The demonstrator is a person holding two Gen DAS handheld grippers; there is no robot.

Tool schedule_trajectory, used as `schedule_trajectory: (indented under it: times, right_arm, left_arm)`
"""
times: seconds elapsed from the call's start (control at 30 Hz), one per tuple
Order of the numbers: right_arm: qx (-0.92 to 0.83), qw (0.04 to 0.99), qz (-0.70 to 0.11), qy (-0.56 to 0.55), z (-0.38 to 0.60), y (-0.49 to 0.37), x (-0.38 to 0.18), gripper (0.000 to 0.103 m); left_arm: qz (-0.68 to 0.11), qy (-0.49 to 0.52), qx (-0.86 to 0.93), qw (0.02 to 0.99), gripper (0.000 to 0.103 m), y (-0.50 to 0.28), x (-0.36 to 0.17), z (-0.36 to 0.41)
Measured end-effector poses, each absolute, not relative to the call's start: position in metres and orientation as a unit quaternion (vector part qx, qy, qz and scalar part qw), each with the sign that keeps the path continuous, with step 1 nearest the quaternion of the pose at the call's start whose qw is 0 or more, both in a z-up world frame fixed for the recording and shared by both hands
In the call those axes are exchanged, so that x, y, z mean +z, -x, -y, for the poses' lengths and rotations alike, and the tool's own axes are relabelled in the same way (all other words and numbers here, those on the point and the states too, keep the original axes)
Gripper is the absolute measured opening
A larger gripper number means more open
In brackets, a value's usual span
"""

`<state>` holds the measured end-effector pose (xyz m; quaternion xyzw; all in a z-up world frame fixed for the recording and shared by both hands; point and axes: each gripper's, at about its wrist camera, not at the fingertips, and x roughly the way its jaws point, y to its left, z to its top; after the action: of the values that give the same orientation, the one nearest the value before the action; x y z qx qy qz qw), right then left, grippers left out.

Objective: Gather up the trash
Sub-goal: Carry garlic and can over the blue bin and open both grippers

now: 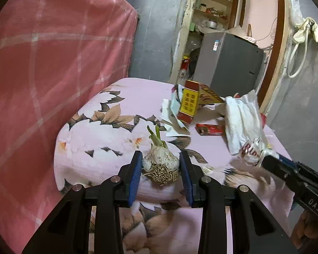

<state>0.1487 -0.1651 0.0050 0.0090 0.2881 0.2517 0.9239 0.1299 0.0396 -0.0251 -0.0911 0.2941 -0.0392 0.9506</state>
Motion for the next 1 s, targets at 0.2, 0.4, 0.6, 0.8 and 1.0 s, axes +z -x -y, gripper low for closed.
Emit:
schedule_trajectory:
  times: [0.2, 0.4, 0.6, 0.8, 1.0]
  right_arm:
    - [0.233, 0.940, -0.249, -0.002, 0.175, -0.129, 0.014, 0.024]
    - [0.203, 0.958, -0.203, -0.006, 0.197, -0.111, 0.026, 0.024]
    - [0.153, 0.972, -0.176, -0.025, 0.234, -0.103, 0.036, 0.024]
    - [0.099, 0.981, -0.161, -0.045, 0.276, -0.096, 0.040, 0.024]
    - [0.024, 0.987, -0.149, -0.054, 0.328, -0.088, 0.040, 0.024]
  left_arm:
    - [-0.274, 0.089, -0.053, 0.956, 0.031, -0.120, -0.015, -0.025]
    - [-0.231, 0.084, -0.076, 0.966, 0.031, -0.109, 0.000, 0.008]
    - [-0.207, 0.083, -0.116, 0.968, 0.031, -0.109, 0.007, 0.048]
    - [-0.193, 0.080, -0.164, 0.964, 0.031, -0.113, 0.017, 0.097]
    - [-0.197, 0.086, -0.206, 0.955, 0.031, -0.121, 0.016, 0.146]
